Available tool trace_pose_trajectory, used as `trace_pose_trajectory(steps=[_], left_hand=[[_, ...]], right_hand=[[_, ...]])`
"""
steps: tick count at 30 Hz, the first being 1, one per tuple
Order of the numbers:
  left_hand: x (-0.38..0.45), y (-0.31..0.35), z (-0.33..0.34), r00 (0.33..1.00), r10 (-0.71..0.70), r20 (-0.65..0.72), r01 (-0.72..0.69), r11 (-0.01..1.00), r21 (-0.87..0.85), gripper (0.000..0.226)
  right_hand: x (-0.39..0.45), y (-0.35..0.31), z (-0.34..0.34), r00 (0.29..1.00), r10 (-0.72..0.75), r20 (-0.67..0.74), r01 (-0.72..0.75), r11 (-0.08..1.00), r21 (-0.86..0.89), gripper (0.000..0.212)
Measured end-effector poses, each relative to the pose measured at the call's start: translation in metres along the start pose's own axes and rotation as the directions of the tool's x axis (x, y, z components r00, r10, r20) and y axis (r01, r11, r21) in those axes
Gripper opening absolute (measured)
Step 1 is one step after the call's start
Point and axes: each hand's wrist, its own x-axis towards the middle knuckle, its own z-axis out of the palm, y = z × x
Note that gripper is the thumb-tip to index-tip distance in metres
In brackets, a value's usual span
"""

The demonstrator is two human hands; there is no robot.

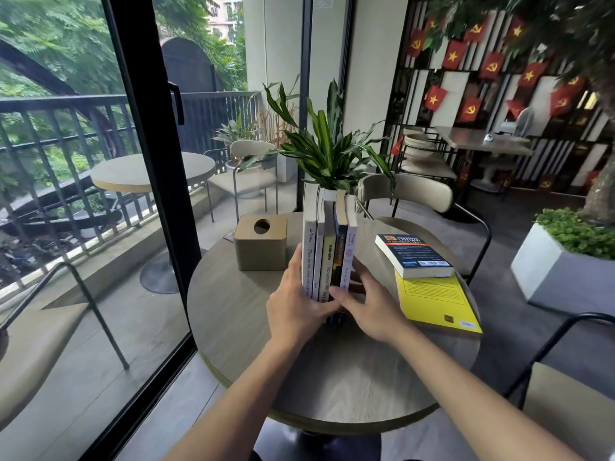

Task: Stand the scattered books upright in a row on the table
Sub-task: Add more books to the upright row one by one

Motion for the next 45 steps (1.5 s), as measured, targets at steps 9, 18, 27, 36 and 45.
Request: trace_pose_trajectory(steps=[9, 18, 27, 36, 45], left_hand=[[0.0, 0.002, 0.001, 1.0, -0.024, 0.015, 0.024, 1.0, -0.006, 0.108], [0.002, 0.005, 0.001, 0.997, -0.062, 0.043, 0.065, 0.995, -0.078, 0.106], [0.0, 0.01, 0.003, 0.999, -0.035, -0.01, 0.034, 0.999, -0.033, 0.106], [0.0, 0.011, -0.001, 0.999, -0.031, 0.015, 0.031, 0.998, -0.055, 0.111], [0.001, 0.008, 0.001, 1.0, -0.014, 0.007, 0.015, 0.998, -0.062, 0.111]], right_hand=[[-0.001, -0.003, 0.0, 1.0, -0.026, 0.006, 0.026, 1.0, -0.014, 0.058], [0.001, 0.003, 0.001, 1.0, -0.027, -0.002, 0.027, 0.998, -0.06, 0.05], [0.004, 0.014, -0.012, 0.997, -0.045, -0.06, 0.023, 0.945, -0.325, 0.066], [0.003, 0.015, -0.047, 0.964, -0.132, -0.23, -0.059, 0.738, -0.673, 0.072], [0.028, 0.047, -0.104, 0.942, 0.057, -0.331, -0.301, 0.579, -0.757, 0.074]])
